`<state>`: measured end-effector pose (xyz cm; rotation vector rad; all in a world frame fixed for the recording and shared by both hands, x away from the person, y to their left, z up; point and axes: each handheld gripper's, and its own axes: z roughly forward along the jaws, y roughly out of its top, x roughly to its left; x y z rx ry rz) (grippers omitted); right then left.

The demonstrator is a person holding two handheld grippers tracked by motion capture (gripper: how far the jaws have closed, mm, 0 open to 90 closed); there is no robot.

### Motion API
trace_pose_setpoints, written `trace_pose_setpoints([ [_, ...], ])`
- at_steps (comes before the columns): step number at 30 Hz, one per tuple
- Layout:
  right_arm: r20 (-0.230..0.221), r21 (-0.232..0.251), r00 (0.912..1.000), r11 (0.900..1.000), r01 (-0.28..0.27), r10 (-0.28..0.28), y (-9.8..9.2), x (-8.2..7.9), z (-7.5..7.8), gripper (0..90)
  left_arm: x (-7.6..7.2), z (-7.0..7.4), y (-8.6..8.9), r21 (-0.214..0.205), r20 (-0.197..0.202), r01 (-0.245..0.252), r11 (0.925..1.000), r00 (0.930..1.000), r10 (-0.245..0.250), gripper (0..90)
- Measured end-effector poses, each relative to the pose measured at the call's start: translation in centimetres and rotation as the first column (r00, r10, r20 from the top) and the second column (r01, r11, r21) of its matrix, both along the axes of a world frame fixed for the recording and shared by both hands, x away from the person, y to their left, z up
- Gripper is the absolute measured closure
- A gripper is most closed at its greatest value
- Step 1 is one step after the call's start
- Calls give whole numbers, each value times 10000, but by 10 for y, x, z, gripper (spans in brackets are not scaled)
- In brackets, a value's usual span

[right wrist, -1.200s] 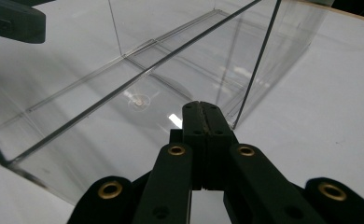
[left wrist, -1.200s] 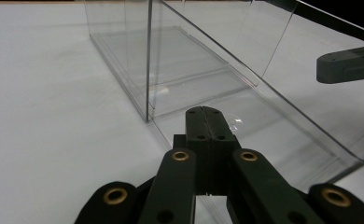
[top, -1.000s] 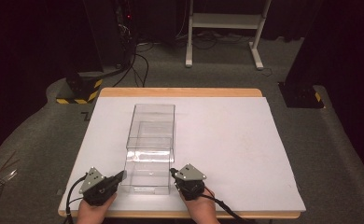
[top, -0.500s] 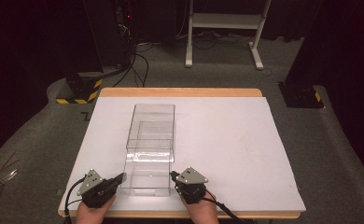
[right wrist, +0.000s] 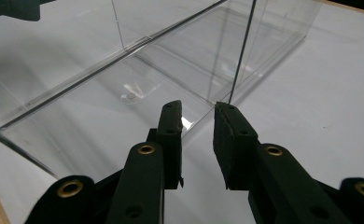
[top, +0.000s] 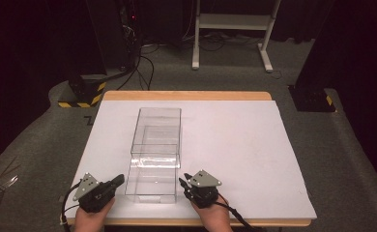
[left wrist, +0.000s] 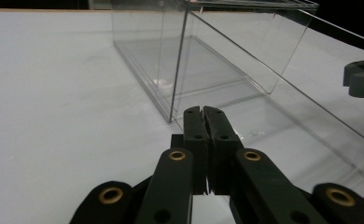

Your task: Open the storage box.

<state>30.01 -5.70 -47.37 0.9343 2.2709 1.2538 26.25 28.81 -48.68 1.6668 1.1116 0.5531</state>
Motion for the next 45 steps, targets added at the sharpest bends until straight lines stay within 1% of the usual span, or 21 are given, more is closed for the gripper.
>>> trace_pose_setpoints([
  [13, -122, -136, 9976, 9976, 680, -682, -26, 16, -3, 681, 8, -2, 11, 398, -180, -810, 9959, 9965, 818, 834],
  [21, -293, -165, 9886, 9889, 1474, -1478, -67, 31, -2, 633, 29, 0, 20, 837, -545, -1510, 9850, 9863, 1559, 808],
  [23, -298, -272, 9837, 9839, 1768, -1776, -81, 35, -2, 625, 35, 1, 20, 1004, -602, -1649, 9812, 9834, 1714, 784],
  [25, -334, -419, 9736, 9736, 2243, -2257, -105, 41, -4, 613, 42, 1, 18, 1248, -733, -1724, 9771, 9805, 1823, 770],
  [26, -375, -456, 9693, 9694, 2413, -2430, -113, 43, -5, 606, 51, 0, 16, 1602, -922, -1804, 9705, 9761, 1967, 760],
  [27, -375, -456, 9693, 9694, 2413, -2430, -113, 43, -5, 606, 51, 0, 16, 1602, -922, -1804, 9705, 9761, 1967, 747],
  [28, -464, -534, 9598, 9602, 2743, -2768, -130, 46, -7, 596, 58, -3, 12, 1859, -1075, -1862, 9648, 9721, 2084, 732],
  [29, -464, -534, 9598, 9602, 2743, -2768, -130, 46, -7, 596, 58, -3, 12, 1859, -1075, -1862, 9648, 9721, 2084, 713],
  [30, -545, -637, 9490, 9496, 3069, -3104, -146, 49, -9, 583, 64, -7, 9, 2116, -1221, -1976, 9572, 9663, 2264, 690],
  [31, -545, -637, 9490, 9496, 3069, -3104, -146, 49, -9, 583, 64, -7, 9, 2116, -1221, -1976, 9572, 9663, 2264, 668],
  [32, -641, -717, 9370, 9381, 3390, -3435, -162, 51, -11, 565, 68, -11, 7, 2360, -1406, -2127, 9482, 9580, 2499, 643],
  [33, -651, -777, 9318, 9327, 3521, -3571, -169, 52, -12, 555, 69, -13, 6, 2479, -1549, -2132, 9450, 9542, 2559, 615],
  [35, -680, -957, 9196, 9200, 3800, -3869, -181, 53, -15, 526, 69, -16, 5, 2524, -1621, -2178, 9428, 9510, 2631, 570],
  [36, -637, -1138, 9123, 9112, 3960, -4045, -187, 53, -18, 518, 68, -18, 4, 2789, -1716, -2146, 9360, 9479, 2684, 548],
  [38, -694, -1286, 9043, 9027, 4106, -4212, -193, 53, -22, 487, 68, -19, 2, 2918, -1733, -2101, 9331, 9478, 2675, 491],
  [39, -694, -1286, 9043, 9027, 4106, -4212, -193, 53, -22, 487, 68, -19, 2, 2918, -1733, -2101, 9331, 9478, 2675, 450],
  [40, -967, -1420, 8947, 8958, 4212, -4360, -199, 54, -27, 424, 69, -20, 1, 3005, -1884, -2027, 9320, 9453, 2663, 419],
  [42, -1259, -1317, 8884, 8951, 4260, -4414, -201, 56, -27, 377, 71, -21, 3, 2877, -2009, -2088, 9347, 9411, 2720, 389],
  [43, -1259, -1317, 8884, 8951, 4260, -4414, -201, 56, -27, 377, 71, -21, 3, 2877, -2009, -2088, 9347, 9411, 2720, 366],
  [44, -1217, -1454, 8904, 8953, 4211, -4386, -200, 56, -28, 366, 71, -21, 4, 2808, -2091, -1882, 9411, 9450, 2514, 321],
  [45, -1178, -1479, 8896, 8936, 4237, -4413, -199, 56, -28, 367, 71, -21, 2, 2831, -2086, -1818, 9417, 9467, 2455, 310],
])
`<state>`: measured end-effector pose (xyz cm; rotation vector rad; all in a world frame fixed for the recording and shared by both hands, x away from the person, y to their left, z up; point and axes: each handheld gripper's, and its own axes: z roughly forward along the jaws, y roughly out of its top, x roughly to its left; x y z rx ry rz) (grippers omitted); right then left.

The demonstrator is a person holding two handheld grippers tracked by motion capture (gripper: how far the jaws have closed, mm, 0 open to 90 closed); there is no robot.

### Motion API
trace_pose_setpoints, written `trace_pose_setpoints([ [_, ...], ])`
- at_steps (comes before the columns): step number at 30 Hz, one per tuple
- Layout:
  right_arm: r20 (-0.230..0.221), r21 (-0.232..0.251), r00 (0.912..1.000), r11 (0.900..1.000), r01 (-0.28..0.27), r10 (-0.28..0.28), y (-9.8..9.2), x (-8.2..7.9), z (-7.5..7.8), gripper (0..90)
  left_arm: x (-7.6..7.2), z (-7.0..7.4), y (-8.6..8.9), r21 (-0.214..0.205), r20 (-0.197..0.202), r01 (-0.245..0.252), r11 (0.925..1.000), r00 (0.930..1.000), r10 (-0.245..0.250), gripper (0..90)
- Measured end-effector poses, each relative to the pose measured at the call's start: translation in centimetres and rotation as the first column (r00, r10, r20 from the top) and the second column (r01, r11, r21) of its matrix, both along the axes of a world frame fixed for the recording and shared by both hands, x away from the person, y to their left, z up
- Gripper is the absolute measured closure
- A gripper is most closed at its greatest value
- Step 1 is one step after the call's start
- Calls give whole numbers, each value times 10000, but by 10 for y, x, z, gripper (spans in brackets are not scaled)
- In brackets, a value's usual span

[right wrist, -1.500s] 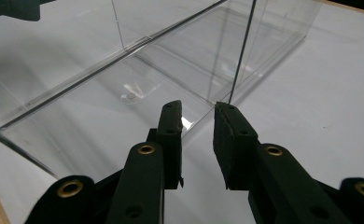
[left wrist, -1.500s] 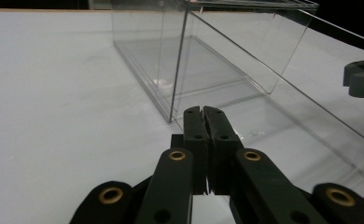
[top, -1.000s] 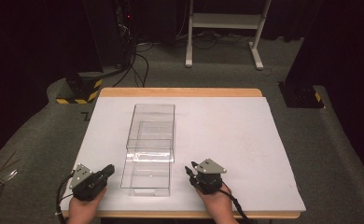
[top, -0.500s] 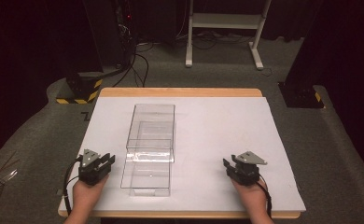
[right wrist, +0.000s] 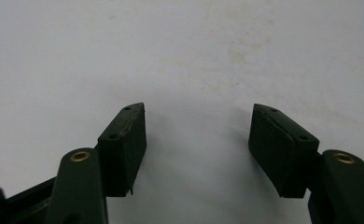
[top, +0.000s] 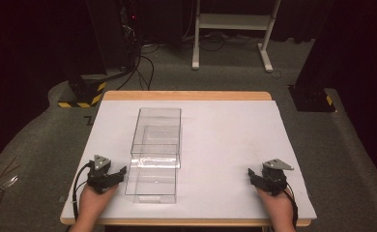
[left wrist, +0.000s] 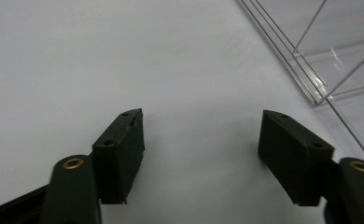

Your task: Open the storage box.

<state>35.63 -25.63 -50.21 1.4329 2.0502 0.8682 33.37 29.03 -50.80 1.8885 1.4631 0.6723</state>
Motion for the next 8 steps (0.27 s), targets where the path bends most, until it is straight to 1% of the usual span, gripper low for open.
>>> trace_pose_setpoints([
  [1, 7, -9, 10000, 10000, 14, -14, 0, 0, 0, 367, 0, 0, 0, 112, 5, 17, 9999, 10000, -17, 311],
  [8, 20, 35, 10000, 10000, 6, -6, 0, 0, 0, 366, -1, 0, -1, 89, 36, 5, 10000, 10000, -6, 311],
])
